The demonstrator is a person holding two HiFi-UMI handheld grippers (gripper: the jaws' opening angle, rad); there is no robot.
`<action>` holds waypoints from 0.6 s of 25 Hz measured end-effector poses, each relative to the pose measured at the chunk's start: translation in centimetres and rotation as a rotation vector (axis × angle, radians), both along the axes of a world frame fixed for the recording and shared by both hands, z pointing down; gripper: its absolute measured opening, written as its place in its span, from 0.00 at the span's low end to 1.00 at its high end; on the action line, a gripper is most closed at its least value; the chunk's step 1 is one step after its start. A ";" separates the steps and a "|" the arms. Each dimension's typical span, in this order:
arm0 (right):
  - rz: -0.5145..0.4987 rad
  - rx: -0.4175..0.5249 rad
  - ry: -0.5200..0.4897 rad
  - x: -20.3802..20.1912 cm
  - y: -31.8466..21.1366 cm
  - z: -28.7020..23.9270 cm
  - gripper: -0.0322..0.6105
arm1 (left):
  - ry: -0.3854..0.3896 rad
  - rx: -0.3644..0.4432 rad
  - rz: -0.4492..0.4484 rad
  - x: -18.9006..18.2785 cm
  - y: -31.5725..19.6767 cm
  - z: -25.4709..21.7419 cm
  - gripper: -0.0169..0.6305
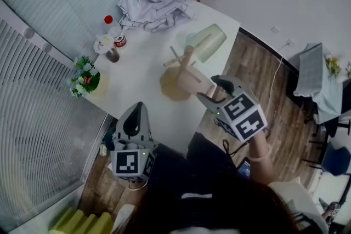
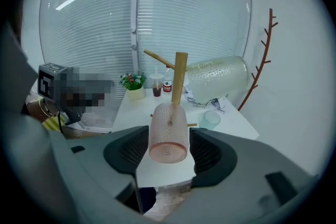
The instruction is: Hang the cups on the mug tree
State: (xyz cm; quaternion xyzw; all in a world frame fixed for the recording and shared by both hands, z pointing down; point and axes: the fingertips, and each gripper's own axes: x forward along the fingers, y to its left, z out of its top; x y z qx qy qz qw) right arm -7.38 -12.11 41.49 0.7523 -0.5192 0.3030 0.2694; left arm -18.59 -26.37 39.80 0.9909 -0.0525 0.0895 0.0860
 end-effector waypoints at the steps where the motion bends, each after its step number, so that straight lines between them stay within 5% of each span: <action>1: -0.008 0.014 -0.004 0.0 0.0 -0.1 0.44 | 0.000 0.002 -0.002 0.1 0.2 -0.1 0.03; 7: -0.036 0.150 -0.040 0.6 -0.2 -1.3 0.44 | -0.011 0.018 -0.008 1.2 2.2 -0.6 0.03; 15: -0.089 0.268 -0.031 2.4 0.2 -2.7 0.30 | -0.002 0.046 -0.066 2.9 4.2 -2.3 0.03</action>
